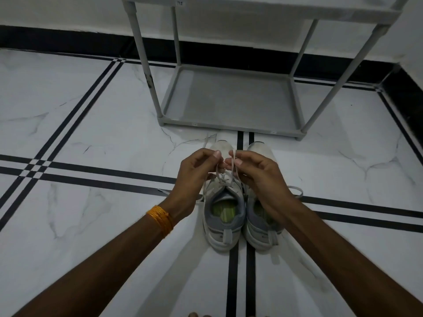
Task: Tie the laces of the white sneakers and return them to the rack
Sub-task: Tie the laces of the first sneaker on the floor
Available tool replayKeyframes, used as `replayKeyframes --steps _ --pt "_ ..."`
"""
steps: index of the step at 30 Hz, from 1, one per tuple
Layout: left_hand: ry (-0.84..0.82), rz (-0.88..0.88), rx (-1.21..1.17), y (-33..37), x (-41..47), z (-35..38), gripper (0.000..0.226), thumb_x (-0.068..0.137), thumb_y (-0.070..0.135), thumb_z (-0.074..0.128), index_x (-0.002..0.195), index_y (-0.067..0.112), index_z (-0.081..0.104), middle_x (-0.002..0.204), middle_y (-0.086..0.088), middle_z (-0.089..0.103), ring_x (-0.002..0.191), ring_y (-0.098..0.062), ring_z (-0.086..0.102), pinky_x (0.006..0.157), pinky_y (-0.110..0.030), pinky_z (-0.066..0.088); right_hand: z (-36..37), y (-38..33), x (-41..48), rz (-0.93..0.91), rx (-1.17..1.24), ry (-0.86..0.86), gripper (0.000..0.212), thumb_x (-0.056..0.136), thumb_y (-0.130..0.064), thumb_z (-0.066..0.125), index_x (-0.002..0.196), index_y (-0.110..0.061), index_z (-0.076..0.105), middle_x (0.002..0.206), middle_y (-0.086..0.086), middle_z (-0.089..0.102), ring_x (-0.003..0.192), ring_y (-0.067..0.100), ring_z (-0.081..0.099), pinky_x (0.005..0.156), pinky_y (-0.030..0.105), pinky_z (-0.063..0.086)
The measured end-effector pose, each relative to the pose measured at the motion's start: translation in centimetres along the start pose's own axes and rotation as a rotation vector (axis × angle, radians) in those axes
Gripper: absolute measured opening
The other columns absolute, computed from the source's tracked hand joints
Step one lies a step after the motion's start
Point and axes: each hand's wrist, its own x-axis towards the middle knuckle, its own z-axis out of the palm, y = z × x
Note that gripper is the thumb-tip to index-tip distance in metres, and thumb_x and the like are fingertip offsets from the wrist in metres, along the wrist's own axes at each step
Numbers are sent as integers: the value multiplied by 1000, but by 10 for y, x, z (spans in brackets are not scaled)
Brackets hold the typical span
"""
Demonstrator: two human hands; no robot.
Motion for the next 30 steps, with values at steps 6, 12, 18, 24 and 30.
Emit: replayKeyframes --steps 6,12,18,24,30 --pt "8 63 102 -5 2 7 17 98 15 55 110 8 65 80 -1 68 64 -3 64 54 -12 47 5 1 4 -78 -125 51 19 90 -4 63 107 -11 71 91 4 77 78 11 75 66 17 56" --pt "-68 80 171 -2 4 2 15 93 7 62 105 -2 65 79 -11 72 59 -6 65 53 -13 46 -7 4 12 -41 -329 -32 31 90 -7 64 119 -16 64 92 8 75 83 15 74 76 24 59" --pt "-115 -124 114 3 17 1 45 85 13 73 123 9 50 70 -4 74 56 -9 66 61 -21 54 -7 6 19 -201 -671 -139 26 88 -10 67 112 -22 65 94 8 73 86 16 72 79 36 61" --pt "-115 -136 173 -2 26 3 16 87 15 70 95 1 70 75 -11 71 61 -12 66 60 -22 53 -12 8 20 -266 -794 -148 34 89 -4 64 117 -22 64 100 4 71 92 12 69 84 37 60" --pt "66 105 532 -13 20 15 15 89 26 69 90 12 67 74 -2 72 59 -5 69 53 -11 51 -9 10 13 -274 -788 -96 41 90 -2 60 116 -32 51 89 1 70 81 10 70 76 32 61"
